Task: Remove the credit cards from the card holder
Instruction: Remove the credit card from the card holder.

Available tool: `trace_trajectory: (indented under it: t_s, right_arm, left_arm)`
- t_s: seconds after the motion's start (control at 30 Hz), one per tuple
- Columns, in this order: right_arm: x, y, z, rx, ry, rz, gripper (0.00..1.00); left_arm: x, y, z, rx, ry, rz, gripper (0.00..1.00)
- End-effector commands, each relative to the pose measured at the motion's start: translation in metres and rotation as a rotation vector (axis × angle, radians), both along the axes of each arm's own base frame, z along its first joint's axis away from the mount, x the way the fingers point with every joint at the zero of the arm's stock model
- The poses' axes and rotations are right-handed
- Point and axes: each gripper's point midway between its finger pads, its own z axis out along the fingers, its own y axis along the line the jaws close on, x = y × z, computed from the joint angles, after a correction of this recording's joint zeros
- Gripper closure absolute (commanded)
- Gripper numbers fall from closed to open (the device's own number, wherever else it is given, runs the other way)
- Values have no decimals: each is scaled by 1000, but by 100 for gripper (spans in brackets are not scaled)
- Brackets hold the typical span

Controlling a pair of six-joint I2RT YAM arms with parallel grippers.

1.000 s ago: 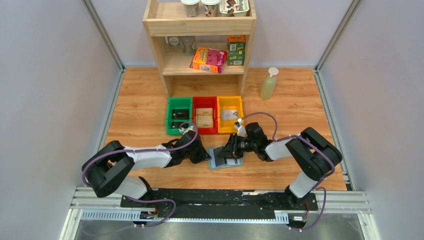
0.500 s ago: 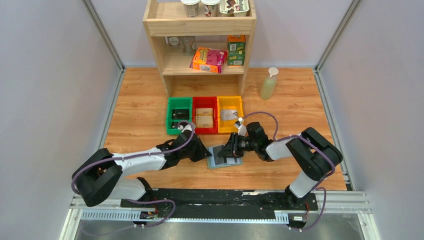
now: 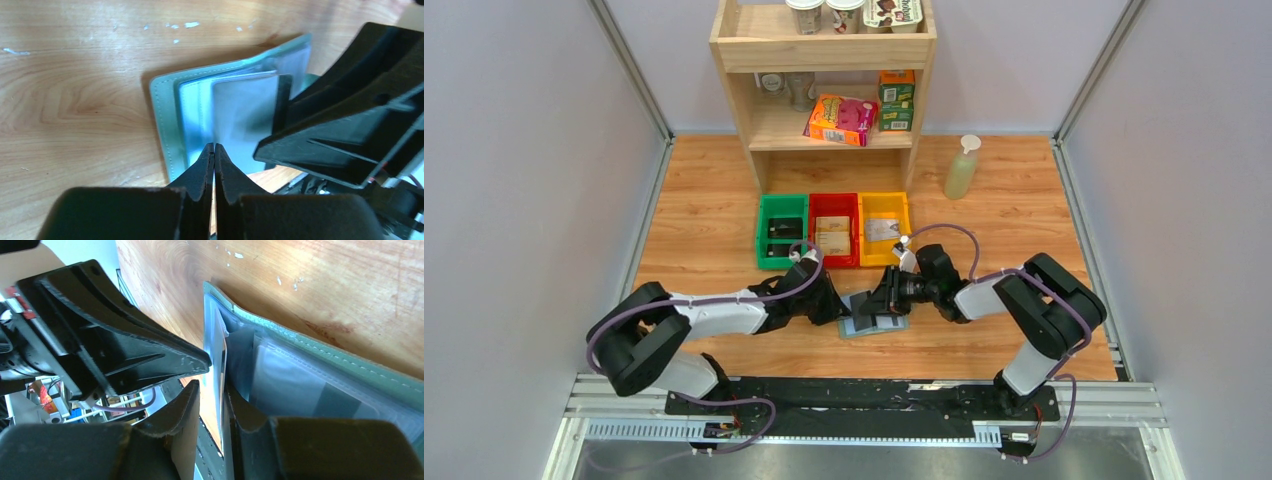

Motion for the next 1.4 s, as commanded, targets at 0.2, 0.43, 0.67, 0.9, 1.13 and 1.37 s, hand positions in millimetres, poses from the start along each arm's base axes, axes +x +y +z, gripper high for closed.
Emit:
trace_trajectory:
  t_s: [0.2, 0.43, 0.67, 0.9, 1.13, 1.37]
  right_arm:
    - [5, 4, 7, 40, -31, 9, 76]
    - [7, -8, 3, 32, -17, -16, 79]
    - [11, -20, 3, 20, -19, -38, 82]
    - [13, -33, -1, -5, -11, -65, 97]
    - [11, -41, 7, -36, -26, -79, 100]
    - [15, -67, 24, -174, -78, -151, 100]
  left_arm:
    - [-11, 2, -34, 59, 109, -1, 100]
    - [-20, 17, -48, 111, 157, 29, 100]
    - [-20, 16, -48, 117, 156, 25, 100]
    - [-19, 16, -47, 117, 152, 26, 100]
    - [-13, 13, -34, 92, 96, 16, 100]
    - [8, 17, 7, 111, -76, 5, 93]
